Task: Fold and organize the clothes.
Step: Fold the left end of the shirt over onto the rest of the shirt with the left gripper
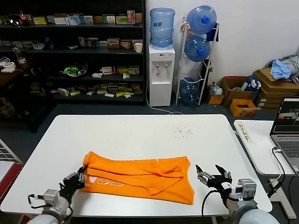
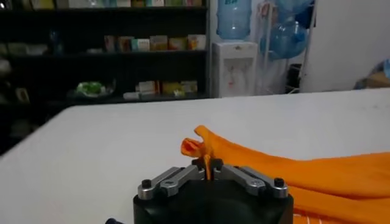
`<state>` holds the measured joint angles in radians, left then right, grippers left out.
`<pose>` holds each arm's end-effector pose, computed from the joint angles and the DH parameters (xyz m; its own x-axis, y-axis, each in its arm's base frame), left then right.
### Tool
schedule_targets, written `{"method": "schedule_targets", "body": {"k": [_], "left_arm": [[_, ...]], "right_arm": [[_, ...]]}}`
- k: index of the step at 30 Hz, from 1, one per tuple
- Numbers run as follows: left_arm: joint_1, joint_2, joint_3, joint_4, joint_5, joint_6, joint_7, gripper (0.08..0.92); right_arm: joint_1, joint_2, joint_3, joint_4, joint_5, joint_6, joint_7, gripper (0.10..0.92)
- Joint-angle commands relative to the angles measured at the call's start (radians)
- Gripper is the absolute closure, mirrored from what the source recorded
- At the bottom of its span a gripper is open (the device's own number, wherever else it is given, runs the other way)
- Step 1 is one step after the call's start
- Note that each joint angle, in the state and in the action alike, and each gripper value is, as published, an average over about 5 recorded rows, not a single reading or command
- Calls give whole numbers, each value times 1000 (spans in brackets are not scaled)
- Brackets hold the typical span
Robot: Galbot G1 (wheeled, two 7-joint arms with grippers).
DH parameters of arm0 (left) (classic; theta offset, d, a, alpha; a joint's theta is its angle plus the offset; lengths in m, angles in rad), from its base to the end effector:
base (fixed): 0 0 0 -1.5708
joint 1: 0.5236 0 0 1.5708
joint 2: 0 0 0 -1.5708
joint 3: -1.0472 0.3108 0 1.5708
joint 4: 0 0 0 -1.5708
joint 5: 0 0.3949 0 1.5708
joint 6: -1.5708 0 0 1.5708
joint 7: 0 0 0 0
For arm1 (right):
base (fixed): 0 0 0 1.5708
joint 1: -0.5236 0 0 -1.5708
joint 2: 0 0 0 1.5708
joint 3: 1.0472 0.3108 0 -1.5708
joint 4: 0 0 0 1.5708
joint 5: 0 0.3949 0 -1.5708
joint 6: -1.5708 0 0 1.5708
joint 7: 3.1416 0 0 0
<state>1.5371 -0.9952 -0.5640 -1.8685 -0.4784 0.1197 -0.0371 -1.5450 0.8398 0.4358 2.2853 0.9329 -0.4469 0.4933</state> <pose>0.2598 0.1189 -0.3145 -0.9419 0.0795 0.3264 0.1074 0.9919 0.0684 0.2343 -0.0153 -0.1913 -0.8580 -0.1241 0.4984 -0.0669 0.9891 0.1310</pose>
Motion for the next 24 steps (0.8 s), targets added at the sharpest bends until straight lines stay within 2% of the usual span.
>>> {"method": "schedule_targets", "body": {"k": [1, 6, 11, 15, 19, 22, 24], "left_arm": [[69, 172, -360, 126, 289, 38, 54, 873], [136, 194, -496, 170, 310, 21, 62, 873], [147, 142, -512, 93, 317, 3, 34, 873], [185, 76, -397, -91, 98, 30, -14, 873], [207, 2, -197, -291, -224, 124, -94, 873], [154, -54, -49, -363, -361, 163, -172, 873], [104, -78, 21, -359, -415, 169, -218, 873]], "right_arm": [[36, 4, -16, -20, 0, 3, 0, 203], [55, 8, -30, -40, -2, 6, -2, 203], [70, 15, -48, -49, -7, 6, -2, 203], [65, 21, -50, -48, -14, 6, -1, 203], [59, 26, -47, -49, -19, 6, -1, 203], [56, 32, -48, -50, -22, 5, 2, 203], [54, 37, -49, -51, -23, 3, 4, 203]]}}
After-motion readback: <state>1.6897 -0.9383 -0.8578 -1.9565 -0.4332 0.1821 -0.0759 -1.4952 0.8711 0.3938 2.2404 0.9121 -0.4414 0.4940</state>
